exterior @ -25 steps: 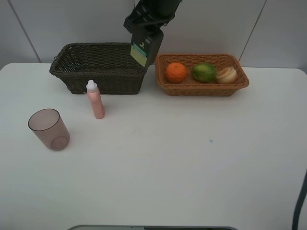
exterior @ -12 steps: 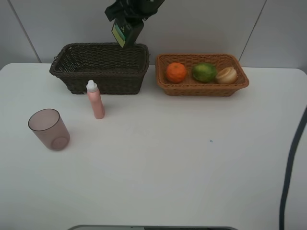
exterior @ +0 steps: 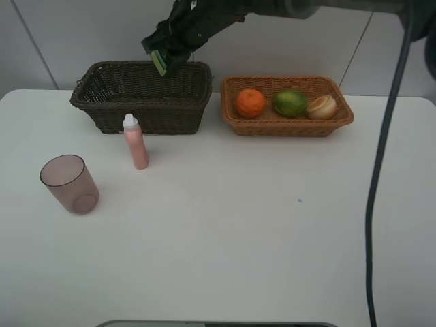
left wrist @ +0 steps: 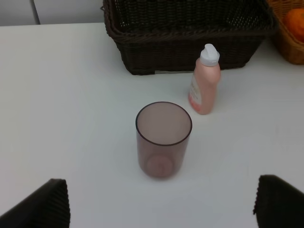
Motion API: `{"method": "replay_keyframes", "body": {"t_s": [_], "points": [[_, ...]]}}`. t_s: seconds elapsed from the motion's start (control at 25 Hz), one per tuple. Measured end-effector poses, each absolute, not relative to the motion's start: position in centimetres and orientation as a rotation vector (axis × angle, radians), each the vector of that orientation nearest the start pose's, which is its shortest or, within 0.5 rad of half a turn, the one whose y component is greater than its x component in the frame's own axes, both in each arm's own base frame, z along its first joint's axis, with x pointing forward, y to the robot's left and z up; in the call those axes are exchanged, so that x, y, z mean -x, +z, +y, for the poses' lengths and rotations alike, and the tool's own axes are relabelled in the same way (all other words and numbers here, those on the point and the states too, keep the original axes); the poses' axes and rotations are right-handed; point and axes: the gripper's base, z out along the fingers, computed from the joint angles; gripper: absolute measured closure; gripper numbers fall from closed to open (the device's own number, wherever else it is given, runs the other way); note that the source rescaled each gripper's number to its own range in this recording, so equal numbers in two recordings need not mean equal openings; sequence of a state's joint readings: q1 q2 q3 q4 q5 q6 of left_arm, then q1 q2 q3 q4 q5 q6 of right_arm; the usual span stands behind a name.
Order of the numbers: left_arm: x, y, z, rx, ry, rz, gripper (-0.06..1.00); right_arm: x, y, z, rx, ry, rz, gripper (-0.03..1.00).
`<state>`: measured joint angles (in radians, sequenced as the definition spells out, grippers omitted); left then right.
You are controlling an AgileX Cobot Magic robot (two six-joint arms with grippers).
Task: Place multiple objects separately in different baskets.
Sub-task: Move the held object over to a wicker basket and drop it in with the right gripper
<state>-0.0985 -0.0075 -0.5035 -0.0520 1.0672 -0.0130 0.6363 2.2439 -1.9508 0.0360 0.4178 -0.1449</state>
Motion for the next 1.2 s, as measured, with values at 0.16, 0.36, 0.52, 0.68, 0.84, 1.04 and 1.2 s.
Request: {"method": "replay_keyframes", "body": {"t_s": [0.16,0.36,0.52,0.68,0.84,1.04,1.2], "points": [[0.7,27.8,-0.3,-0.09,-0.132,2.039,-0.06,-43.1,21.3,32.0,0.822,0.306,2.078,0.96],[0.7,27.8,-0.3,-0.09,-0.132,2.039,-0.06,-43.5,19.7,32.3,0.817,0.306,2.07,0.97],[0.7,27.8,-0.3,-0.09,-0.132,2.039,-0.06,-43.8,18.4,32.5,0.812,0.307,2.061,0.97],[0.7,27.8,-0.3,-0.09,-0.132,2.039,-0.06,-43.9,17.5,32.6,0.816,0.304,2.071,0.97],[0.7,27.8,-0.3,-0.09,-0.132,2.039,-0.06,-44.0,17.3,32.6,0.814,0.305,2.068,0.96],[0.7,27.8,-0.3,-0.09,-0.132,2.039,-0.06,-44.2,18.1,32.8,0.793,0.316,2.018,0.44],[0.7,27.8,-0.3,-0.09,-0.132,2.039,-0.06,-44.3,18.2,32.8,0.79,0.317,2.011,0.15]]}}
